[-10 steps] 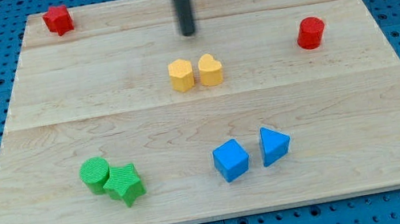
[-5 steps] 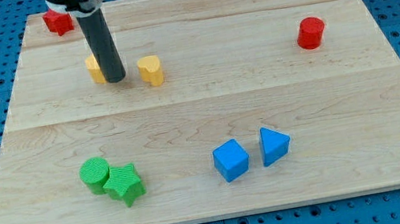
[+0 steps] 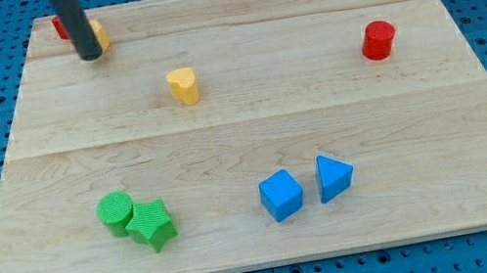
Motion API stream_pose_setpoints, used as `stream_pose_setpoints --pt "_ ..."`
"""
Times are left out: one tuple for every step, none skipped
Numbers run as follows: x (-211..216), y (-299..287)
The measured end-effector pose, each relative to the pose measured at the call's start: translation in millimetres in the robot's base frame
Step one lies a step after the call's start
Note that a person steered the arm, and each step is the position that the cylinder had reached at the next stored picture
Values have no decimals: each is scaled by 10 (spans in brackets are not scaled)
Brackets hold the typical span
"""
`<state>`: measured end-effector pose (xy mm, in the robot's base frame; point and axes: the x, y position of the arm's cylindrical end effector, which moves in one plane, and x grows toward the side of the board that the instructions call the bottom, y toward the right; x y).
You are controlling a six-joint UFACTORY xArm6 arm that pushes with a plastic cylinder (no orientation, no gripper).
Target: Push the yellow blocks to the red star
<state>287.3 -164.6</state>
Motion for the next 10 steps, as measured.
stream_pose_setpoints --pt "219 1090" --pt "875 2016" --pt "1320 1267" --pt "767 867" --pt "230 690" --pt "-107 562" --pt "-230 991" --pt "-284 489" --pt "-276 1452" --pt "-274 2717"
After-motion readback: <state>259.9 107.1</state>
